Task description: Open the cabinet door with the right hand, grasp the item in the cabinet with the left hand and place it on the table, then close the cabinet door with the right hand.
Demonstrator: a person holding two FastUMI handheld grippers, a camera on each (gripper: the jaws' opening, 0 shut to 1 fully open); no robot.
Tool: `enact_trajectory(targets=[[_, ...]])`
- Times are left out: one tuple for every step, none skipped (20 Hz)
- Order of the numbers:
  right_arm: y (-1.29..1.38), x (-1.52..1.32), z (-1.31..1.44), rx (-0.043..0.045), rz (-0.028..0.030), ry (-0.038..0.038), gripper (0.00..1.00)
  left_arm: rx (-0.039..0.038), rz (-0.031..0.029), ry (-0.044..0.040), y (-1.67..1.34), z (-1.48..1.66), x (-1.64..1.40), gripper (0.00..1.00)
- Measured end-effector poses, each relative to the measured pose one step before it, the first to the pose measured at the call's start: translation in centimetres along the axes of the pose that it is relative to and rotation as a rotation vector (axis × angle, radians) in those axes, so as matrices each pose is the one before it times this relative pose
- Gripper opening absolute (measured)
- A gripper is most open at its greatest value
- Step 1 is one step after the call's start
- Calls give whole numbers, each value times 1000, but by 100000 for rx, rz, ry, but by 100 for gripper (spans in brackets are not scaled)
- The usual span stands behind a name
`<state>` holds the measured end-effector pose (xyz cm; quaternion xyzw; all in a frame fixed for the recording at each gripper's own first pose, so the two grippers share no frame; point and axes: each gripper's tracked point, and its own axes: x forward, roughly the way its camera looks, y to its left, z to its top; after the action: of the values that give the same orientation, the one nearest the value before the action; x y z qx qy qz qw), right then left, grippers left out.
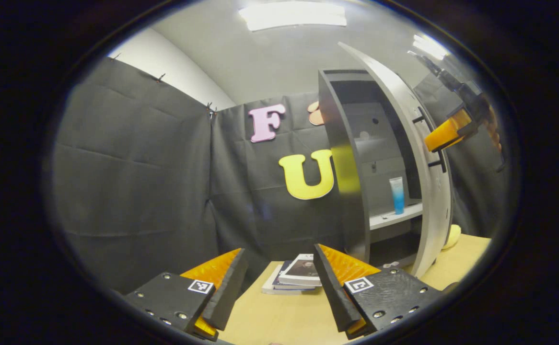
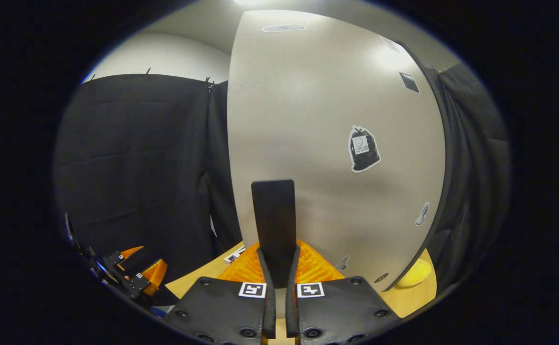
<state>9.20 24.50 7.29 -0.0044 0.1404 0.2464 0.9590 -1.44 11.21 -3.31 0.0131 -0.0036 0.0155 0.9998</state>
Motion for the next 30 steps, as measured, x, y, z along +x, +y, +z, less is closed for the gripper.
enact_trajectory(targets=[[-188, -380, -139, -176, 359, 98, 10, 133, -538, -252, -437, 143, 36, 84], [-132, -531, -12, -383, 290, 31, 10, 33, -460, -181, -422, 153, 78, 84], [-111, -844, -126, -516, 146, -342, 10, -97, -519, -294, -524, 166, 35, 84], [-98, -617, -61, -209, 390, -1, 10, -145, -665, -396, -567, 121, 207, 84], [-136, -382, -157, 600, 501, -69, 10, -107, -914, -184, -659, 134, 132, 84], [-184, -300, 41, 689, 506, -103, 10, 140, -1043, -62, -698, 138, 156, 84], [-340, -345, -67, 992, 251, -176, 10, 236, -957, -60, -679, -11, 141, 84], [-237, -421, -43, 354, 141, 157, 10, 52, -924, -130, -631, 114, 120, 84], [-207, -412, -33, 93, -49, 73, 10, -248, -1047, -254, -724, 127, 170, 84], [-182, -380, -58, -199, -70, 144, 9, -403, -1282, -235, -803, 191, 223, 84], [-127, -542, -94, -23, -10, 37, 9, -289, -1128, -394, -723, 130, 119, 84], [-120, -614, -113, 4, 56, -56, 9, -146, -1136, -444, -720, 204, 182, 84], [-220, -440, -112, 190, -30, -54, 9, -153, -982, -298, -746, 188, 41, 84], [-227, -370, 14, 215, -12, 176, 9, -317, -1054, -6, -706, 74, 153, 84], [-407, -331, -58, 428, -267, 41, 10, -567, -931, 43, -608, -132, 43, 84], [-295, -416, -53, -51, -400, 262, 9, -431, -1059, -38, -654, 196, 323, 84], [-295, -514, -85, -72, -712, -64, 9, -332, -994, -168, -708, 173, 339, 84], [-341, -467, -50, -174, -955, 190, 9, -374, -1145, -173, -698, 154, 220, 84], [-164, -174, -28, -256, -884, 4, 9, -485, -1098, -404, -798, 56, 307, 84], [-160, -261, 54, -256, -1070, -112, 9, -355, -1358, -333, -803, 171, 220, 84], [-189, -211, -19, -296, -954, 5, 9, -203, -1139, -531, -678, 106, 157, 84], [-166, -337, 89, -164, -1022, -52, 9, -166, -1198, -571, -708, 197, 108, 84], [-110, -127, -36, -154, -1171, 19, 9, -282, -1402, -214, -795, 34, 154, 84], [-78, -56, 33, -476, -1184, -9, 9, -252, -1203, -97, -706, 65, 83, 84], [-196, 65, -38, -423, -1229, -98, 9, -217, -995, -105, -642, 67, 123, 84], [-192, -105, 0, -529, -1076, -193, 9, -277, -945, -34, -601, 41, 111, 84], [-169, -93, -41, -247, -933, -265, 9, -251, -850, 76, -564, -40, 12, 84], [-147, -135, 89, -64, -726, -199, 9, -82, -869, 136, -503, 29, 124, 84], [-228, -121, -17, -47, -757, -133, 9, 148, -671, 168, -509, 45, 136, 84], [-204, -137, 75, 69, -732, -243, 9, 238, -655, -89, -489, 110, 143, 84]])
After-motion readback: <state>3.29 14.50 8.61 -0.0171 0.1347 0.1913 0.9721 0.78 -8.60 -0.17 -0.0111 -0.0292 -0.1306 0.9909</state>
